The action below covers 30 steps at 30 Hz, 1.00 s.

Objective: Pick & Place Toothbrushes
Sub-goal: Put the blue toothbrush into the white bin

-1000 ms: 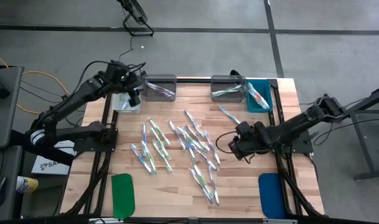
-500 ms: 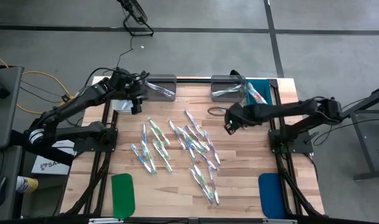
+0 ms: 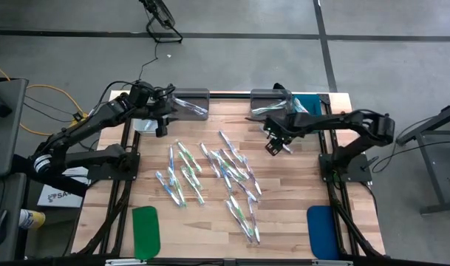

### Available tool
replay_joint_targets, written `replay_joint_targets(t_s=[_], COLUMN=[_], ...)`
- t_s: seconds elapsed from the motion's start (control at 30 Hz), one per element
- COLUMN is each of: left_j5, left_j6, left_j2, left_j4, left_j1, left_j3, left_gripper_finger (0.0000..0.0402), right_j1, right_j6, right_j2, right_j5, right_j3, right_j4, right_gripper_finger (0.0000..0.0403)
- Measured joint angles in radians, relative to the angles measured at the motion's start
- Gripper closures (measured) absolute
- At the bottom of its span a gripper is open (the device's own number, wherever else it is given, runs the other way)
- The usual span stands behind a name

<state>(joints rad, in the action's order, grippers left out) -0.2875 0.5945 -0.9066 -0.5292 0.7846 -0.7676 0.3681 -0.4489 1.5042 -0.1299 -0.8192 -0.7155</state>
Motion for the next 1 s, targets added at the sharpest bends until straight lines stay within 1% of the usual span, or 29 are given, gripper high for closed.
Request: replay_joint_targets(t_s=[0.1, 0.37, 0.47, 0.53, 0.63, 0.87, 0.9, 1.0], left_j5=[-0.021, -0.030, -0.043, -0.047, -0.047, -0.047, -0.046, -0.046], left_j6=[0.000, 0.000, 0.002, 0.005, 0.006, 0.007, 0.007, 0.007], left_j2=[0.000, 0.000, 0.000, 0.000, 0.000, 0.000, 0.000, 0.000], left_j4=[0.004, 0.005, 0.005, 0.004, 0.004, 0.004, 0.004, 0.004], left_j1=[0.000, 0.000, 0.000, 0.000, 0.000, 0.000, 0.000, 0.000], left_j3=[0.000, 0.000, 0.000, 0.000, 0.000, 0.000, 0.000, 0.000], left_gripper_finger=[0.0247, 0.0247, 0.0247, 0.0247, 0.0247, 0.0247, 0.0247, 0.0247], right_j1=[0.007, 0.039, 0.039, 0.039, 0.038, 0.036, 0.034, 0.017], right_j6=[0.019, 0.057, 0.062, 0.061, 0.056, 0.033, 0.032, 0.005], right_j2=[0.028, 0.125, 0.145, 0.150, 0.150, 0.152, 0.152, 0.152], right_j5=[0.001, 0.010, 0.022, 0.033, 0.045, 0.065, 0.064, 0.038], right_j3=[0.000, -0.003, -0.007, -0.006, -0.004, -0.003, -0.003, -0.002], right_j4=[0.026, 0.050, 0.053, 0.056, 0.064, 0.076, 0.076, 0.076], right_gripper_finger=[0.0198, 0.0198, 0.0209, 0.0226, 0.0264, 0.0375, 0.0384, 0.0386])
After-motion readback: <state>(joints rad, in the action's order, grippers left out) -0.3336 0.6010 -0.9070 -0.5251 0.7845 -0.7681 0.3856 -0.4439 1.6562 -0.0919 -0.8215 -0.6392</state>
